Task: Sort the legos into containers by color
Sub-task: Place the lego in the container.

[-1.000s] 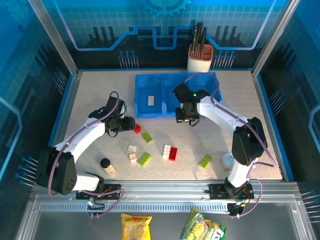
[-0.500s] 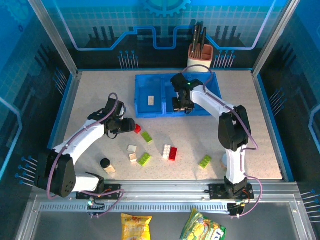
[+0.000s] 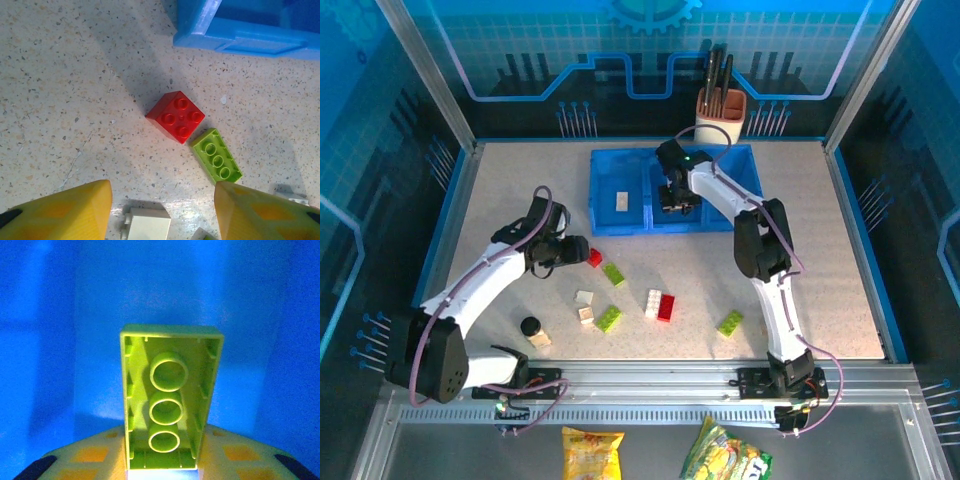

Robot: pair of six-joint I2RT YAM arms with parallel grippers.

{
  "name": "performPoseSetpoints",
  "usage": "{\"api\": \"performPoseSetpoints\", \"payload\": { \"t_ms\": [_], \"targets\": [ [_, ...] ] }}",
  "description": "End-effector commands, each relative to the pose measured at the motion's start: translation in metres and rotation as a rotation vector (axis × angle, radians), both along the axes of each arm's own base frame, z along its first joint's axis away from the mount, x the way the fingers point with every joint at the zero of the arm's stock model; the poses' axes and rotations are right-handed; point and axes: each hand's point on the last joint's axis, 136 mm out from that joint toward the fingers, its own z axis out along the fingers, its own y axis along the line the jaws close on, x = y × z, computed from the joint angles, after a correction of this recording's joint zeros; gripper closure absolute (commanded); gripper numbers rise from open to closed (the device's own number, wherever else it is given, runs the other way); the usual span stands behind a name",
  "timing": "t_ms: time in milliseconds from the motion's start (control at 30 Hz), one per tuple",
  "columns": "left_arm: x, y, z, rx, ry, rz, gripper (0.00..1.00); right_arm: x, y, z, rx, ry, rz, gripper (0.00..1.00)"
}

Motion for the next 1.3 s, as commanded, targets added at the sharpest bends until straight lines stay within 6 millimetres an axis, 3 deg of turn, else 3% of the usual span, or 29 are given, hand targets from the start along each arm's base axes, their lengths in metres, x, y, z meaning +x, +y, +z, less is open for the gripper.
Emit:
{"api": "performPoseSetpoints", "payload": {
  "t_ms": [0, 433, 633, 1267],
  "targets": [
    [-0.010, 0.004, 0.002, -0.008, 0.020, 0.011, 0.43, 0.010, -0.003, -0.014, -0.014, 0.023, 0.006, 0.64],
    [-0.015, 0.007, 0.000, -0.001, 0.025, 0.016, 0.43, 0.020, -0.004, -0.040, -0.034, 0.053, -0.022, 0.62],
    [-0.016, 0.008, 0.001, 0.002, 0.018, 0.018, 0.43, 0.018, -0.004, -0.037, -0.031, 0.052, -0.021, 0.59],
    [-0.010, 0.002, -0.006, -0.015, 0.032, 0.000, 0.42, 0.006, -0.001, 0.026, -0.001, -0.020, -0.001, 0.55]
  ]
}}
